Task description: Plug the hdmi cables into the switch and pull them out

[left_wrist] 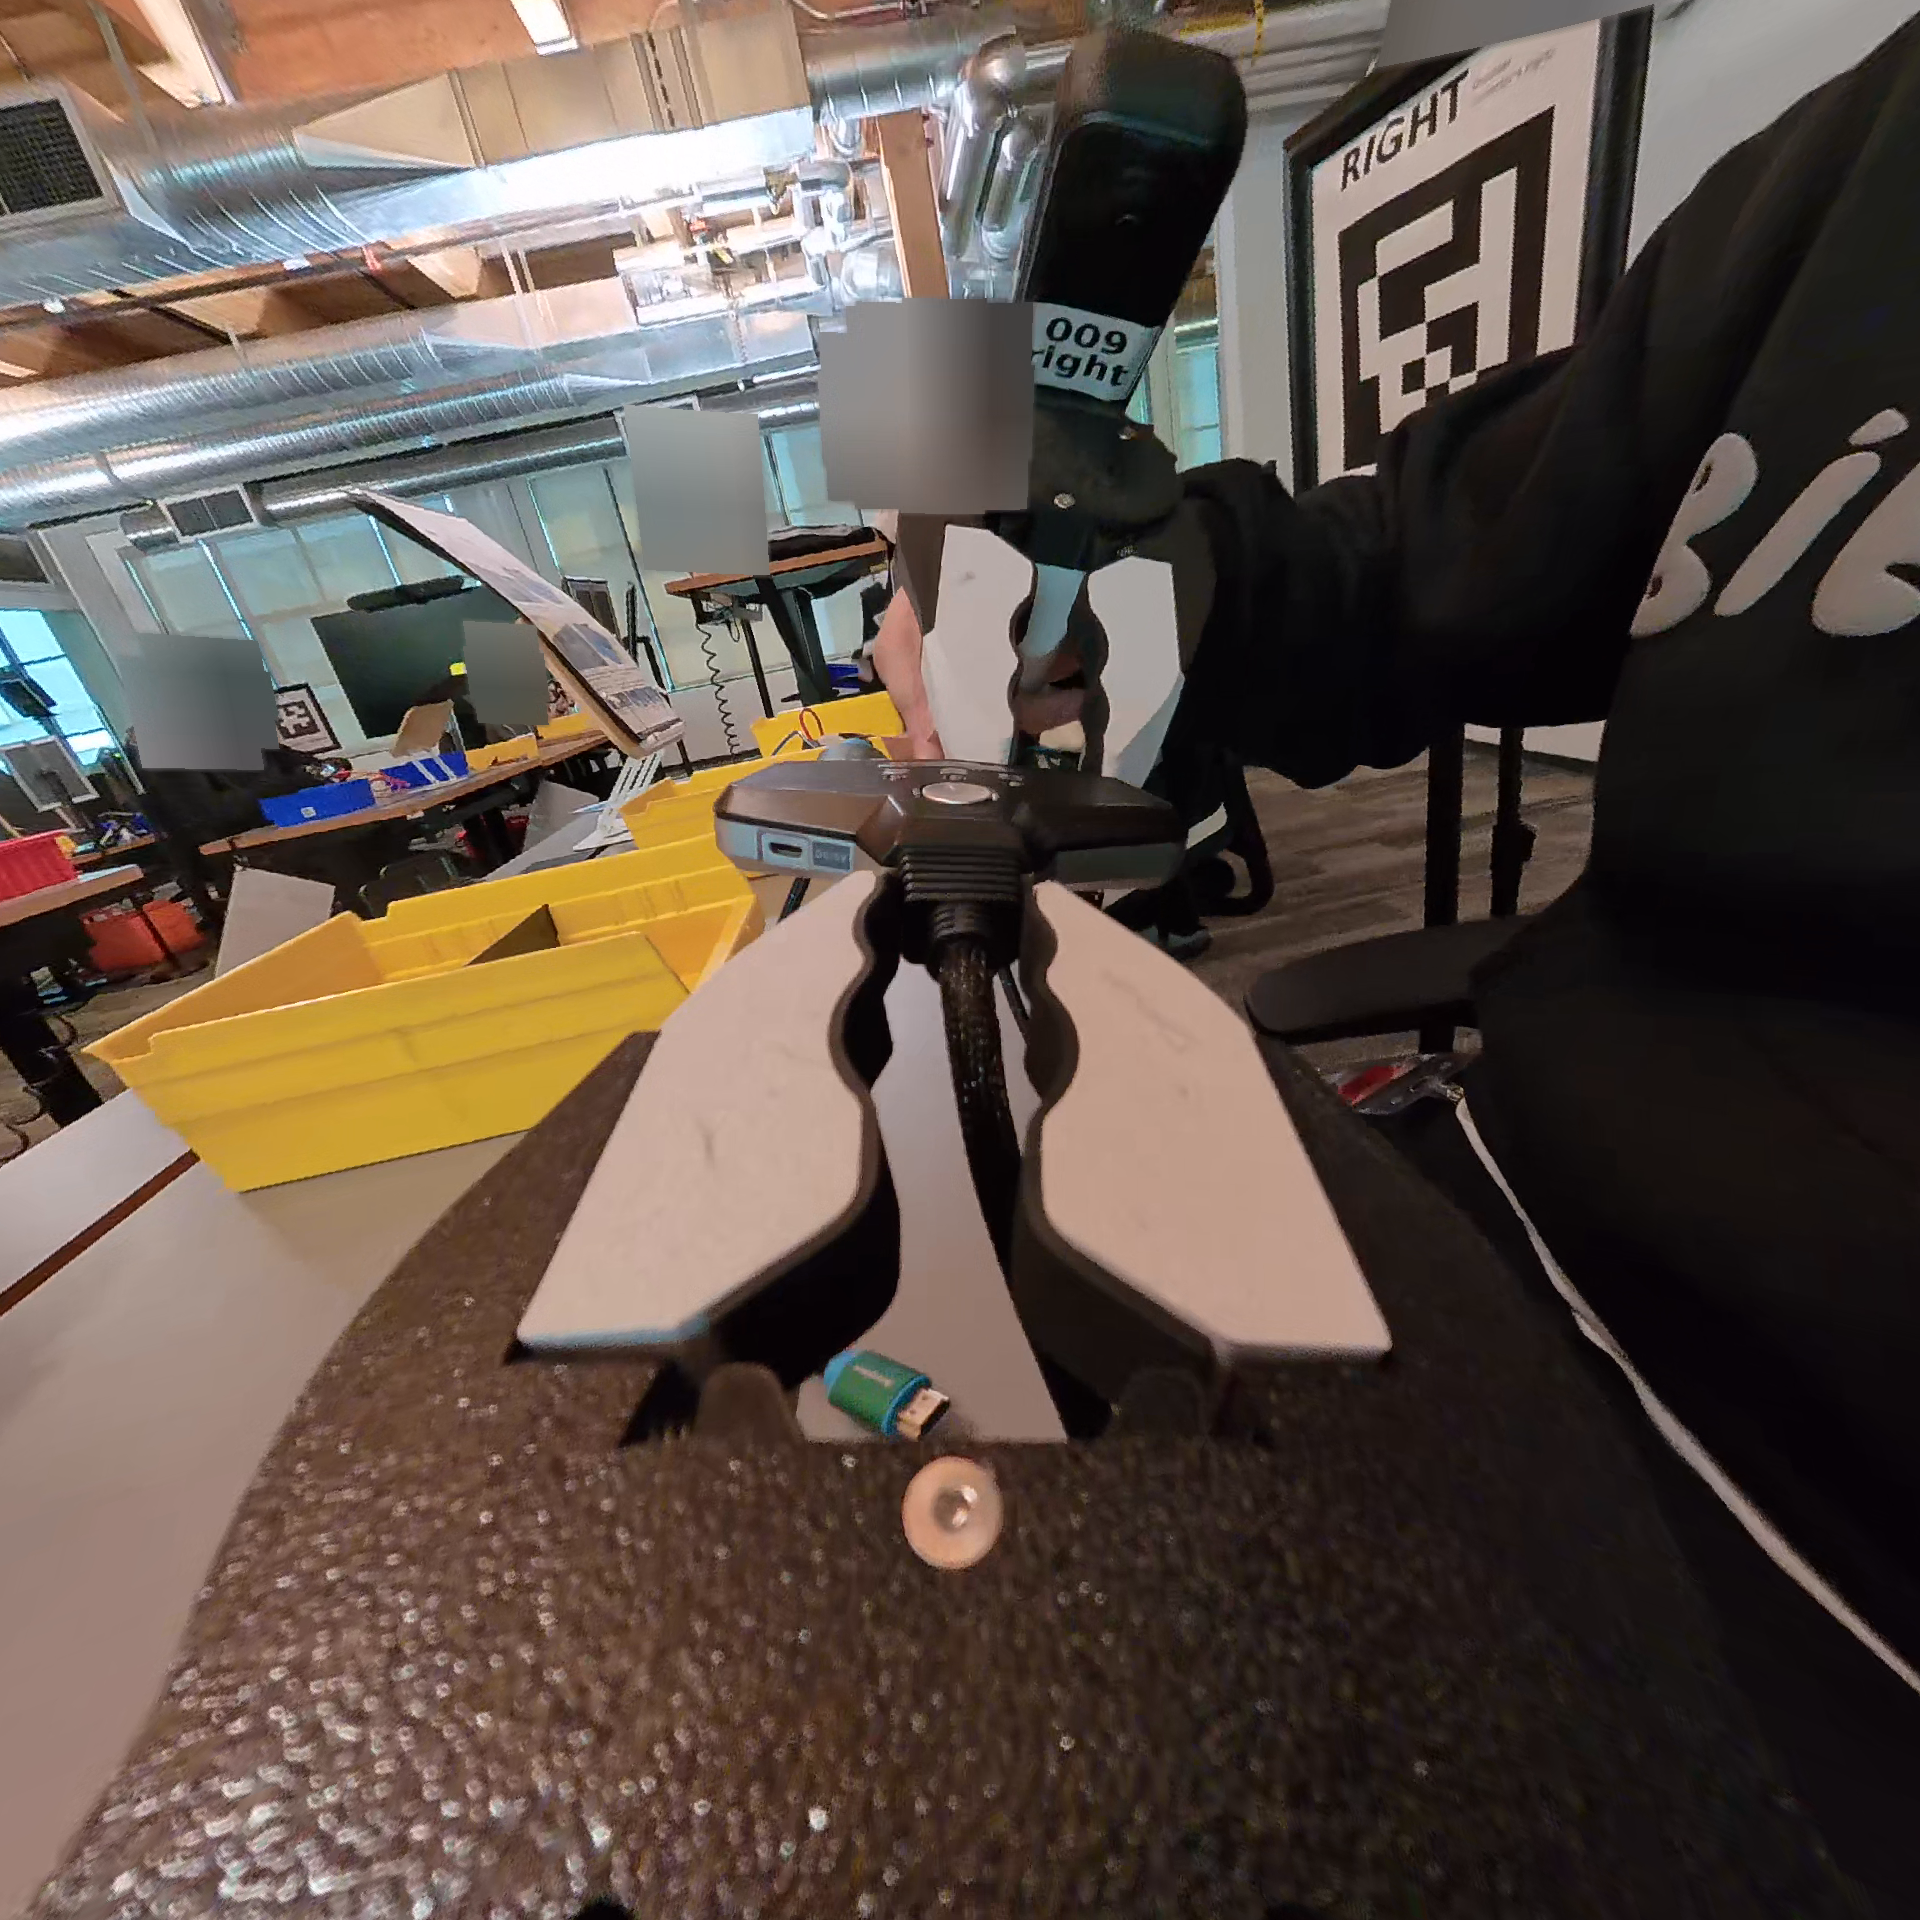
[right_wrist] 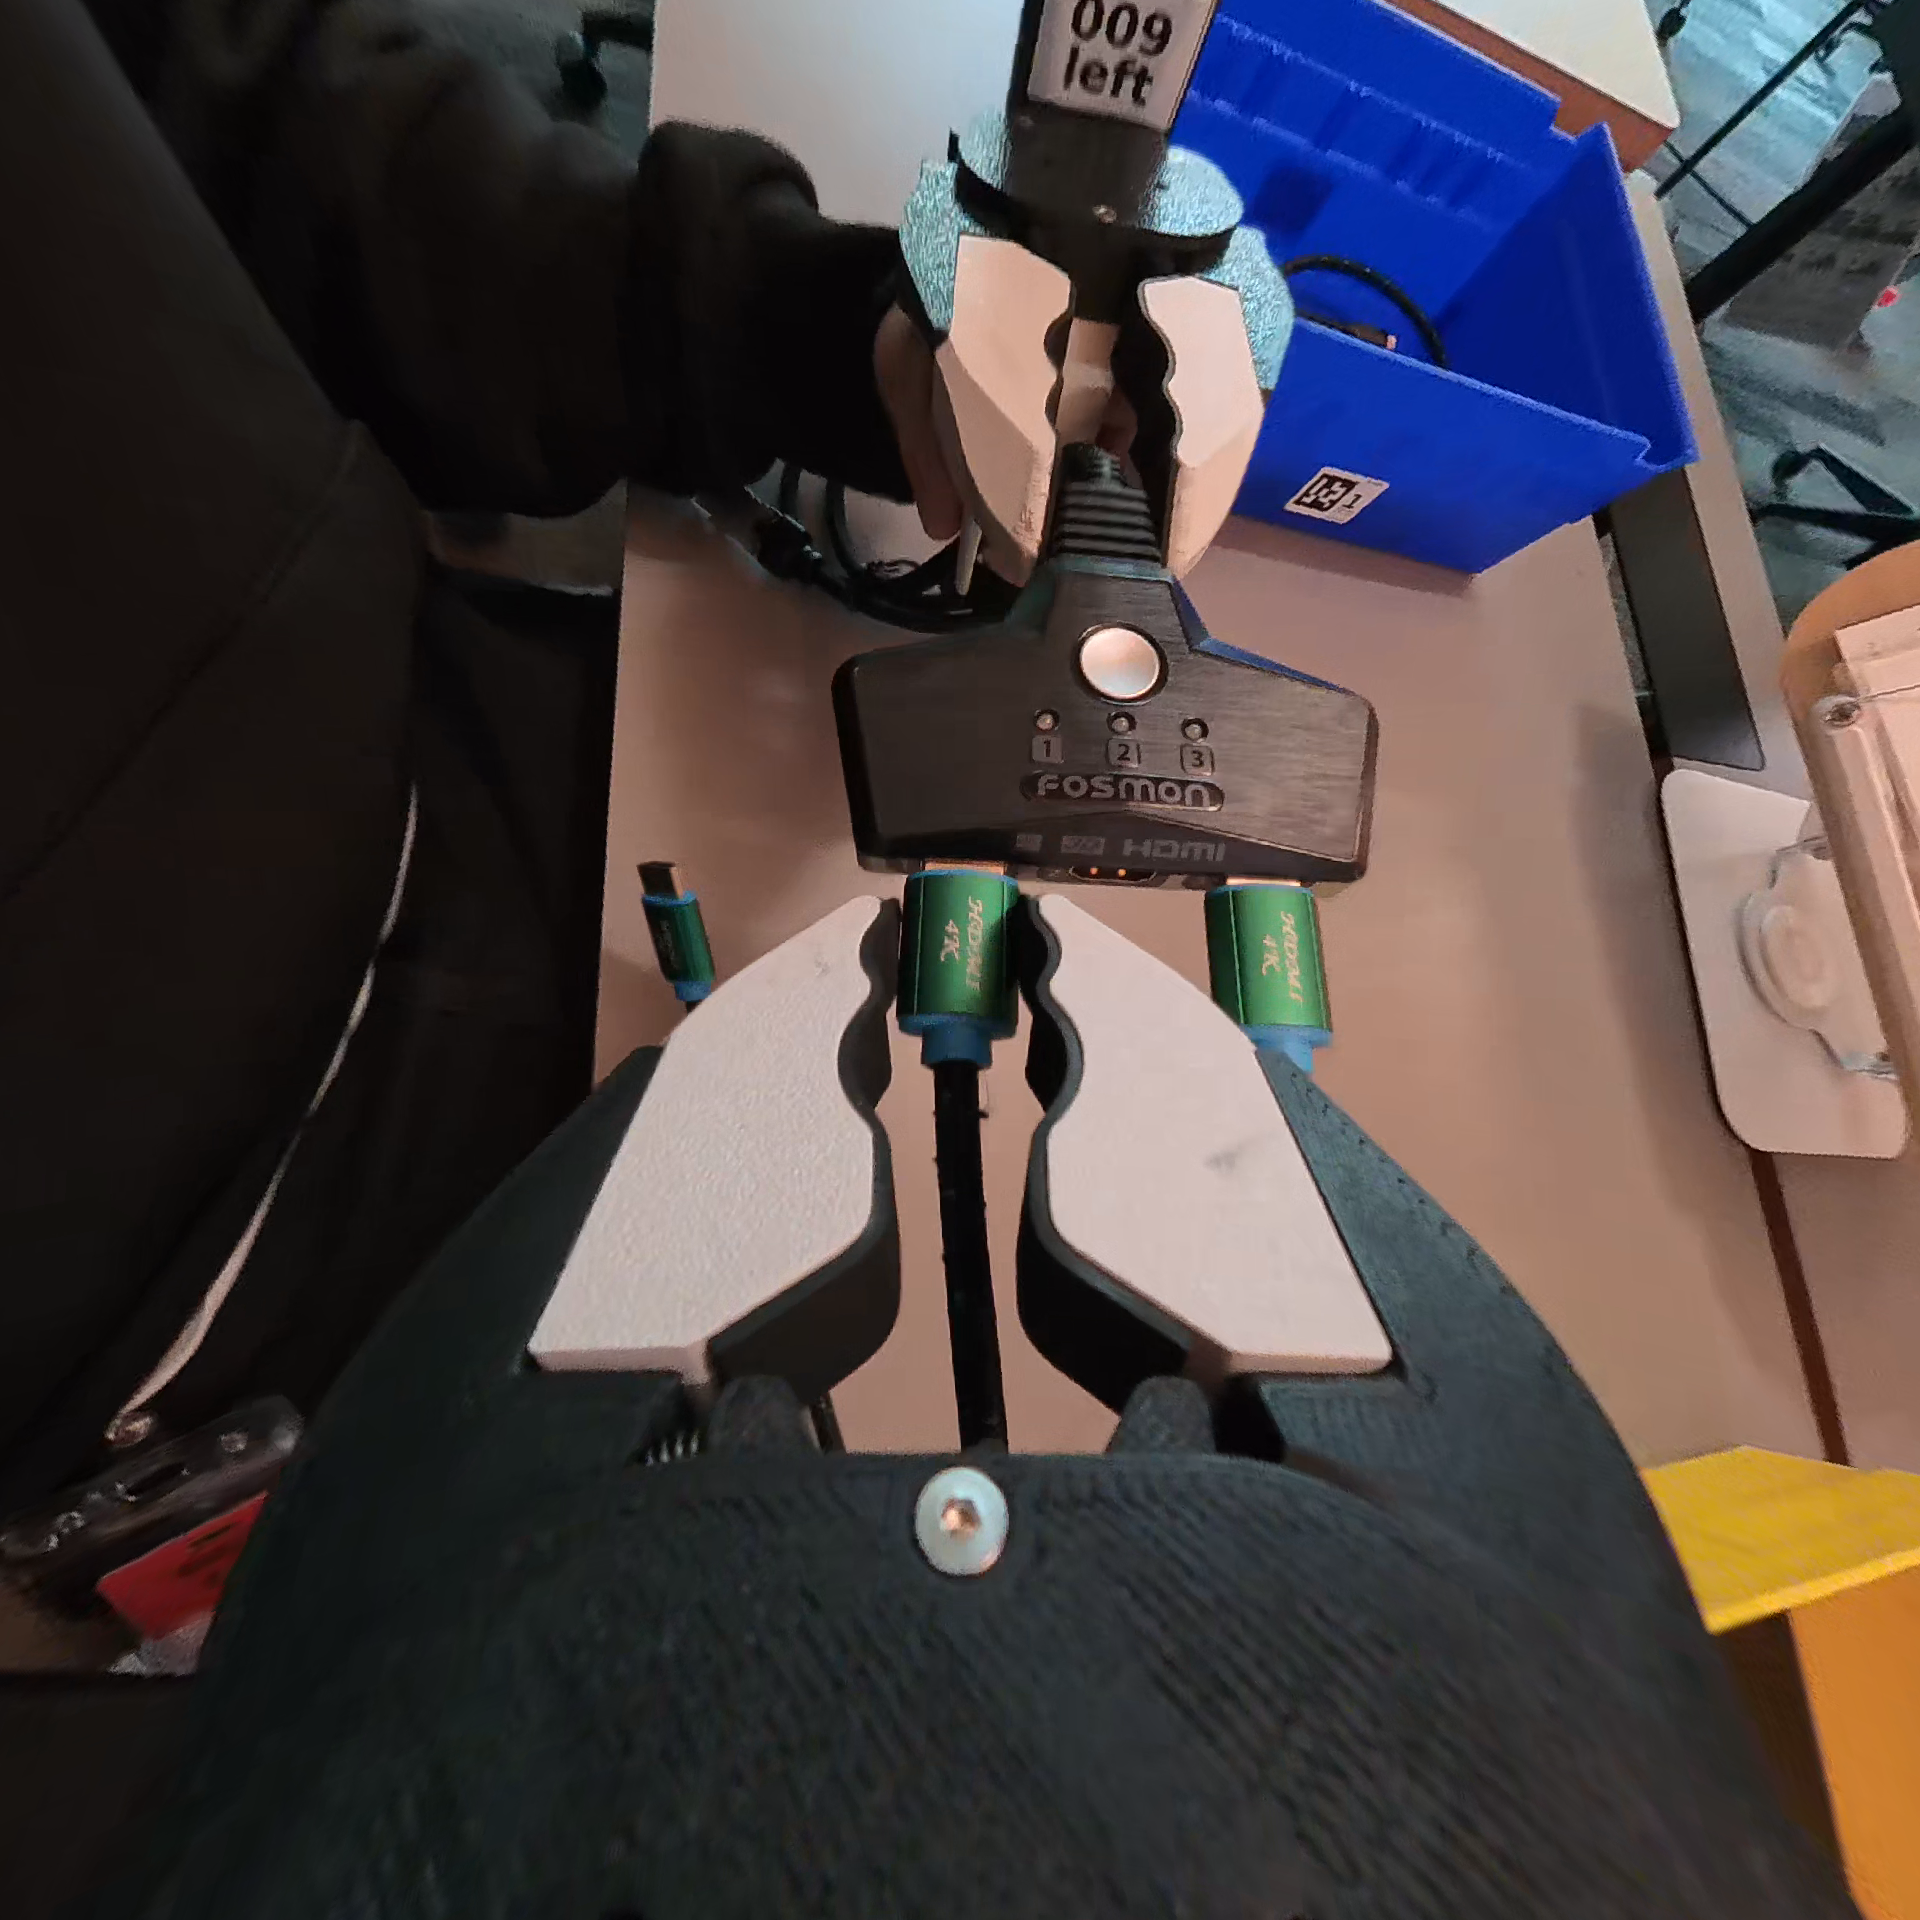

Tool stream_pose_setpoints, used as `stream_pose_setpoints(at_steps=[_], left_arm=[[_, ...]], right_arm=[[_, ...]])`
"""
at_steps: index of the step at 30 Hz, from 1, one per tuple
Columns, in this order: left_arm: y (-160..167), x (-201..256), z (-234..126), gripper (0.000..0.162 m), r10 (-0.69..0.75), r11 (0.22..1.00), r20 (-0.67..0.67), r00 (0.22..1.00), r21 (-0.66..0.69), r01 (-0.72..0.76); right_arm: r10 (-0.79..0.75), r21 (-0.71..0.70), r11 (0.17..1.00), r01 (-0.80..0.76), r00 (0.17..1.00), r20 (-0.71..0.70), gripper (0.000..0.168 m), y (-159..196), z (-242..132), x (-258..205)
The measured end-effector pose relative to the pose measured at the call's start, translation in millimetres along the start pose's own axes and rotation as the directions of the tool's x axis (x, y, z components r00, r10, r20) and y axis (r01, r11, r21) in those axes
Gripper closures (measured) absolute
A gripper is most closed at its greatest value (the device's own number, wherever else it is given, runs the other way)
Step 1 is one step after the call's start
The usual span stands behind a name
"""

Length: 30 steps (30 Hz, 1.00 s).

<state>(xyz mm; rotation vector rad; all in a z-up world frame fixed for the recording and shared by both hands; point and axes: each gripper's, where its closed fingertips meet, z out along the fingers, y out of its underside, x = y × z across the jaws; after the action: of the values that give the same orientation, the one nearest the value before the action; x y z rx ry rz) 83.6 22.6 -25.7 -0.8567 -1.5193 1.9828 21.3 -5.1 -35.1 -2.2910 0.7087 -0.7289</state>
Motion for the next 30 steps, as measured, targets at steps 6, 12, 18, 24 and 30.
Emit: stream_pose_setpoints(at_steps=[6,12,18,24,30], left_arm=[[-2,-2,-2,0.14,-0.016,0.999,0.001,1.0,0.031,0.015],[0,-2,-1,0.14,0.0,1.0,0.009,1.0,0.023,0.0],[6,-2,-1,0.14,0.022,1.0,0.018,1.0,-0.018,-0.022],[6,-1,-4,0.14,0.014,0.999,0.014,1.0,-0.031,-0.013],[-40,-34,-61,0.14,0.003,0.986,0.192,0.981,0.16,-0.034]], right_arm=[[0.097,0.044,0.994,-0.098,0.995,0.036,0.147,-1,-5,0],[0.184,0.082,0.978,-0.19,0.98,0.073,0.149,-10,-1,2],[0.172,-0.008,0.985,-0.172,0.983,0.07,0.148,1,3,1],[0.089,-0.171,0.981,-0.092,0.996,-0.028,0.158,27,-18,16],[0.053,-0.095,0.993,-0.067,0.989,-0.138,0.154,16,-53,37]])
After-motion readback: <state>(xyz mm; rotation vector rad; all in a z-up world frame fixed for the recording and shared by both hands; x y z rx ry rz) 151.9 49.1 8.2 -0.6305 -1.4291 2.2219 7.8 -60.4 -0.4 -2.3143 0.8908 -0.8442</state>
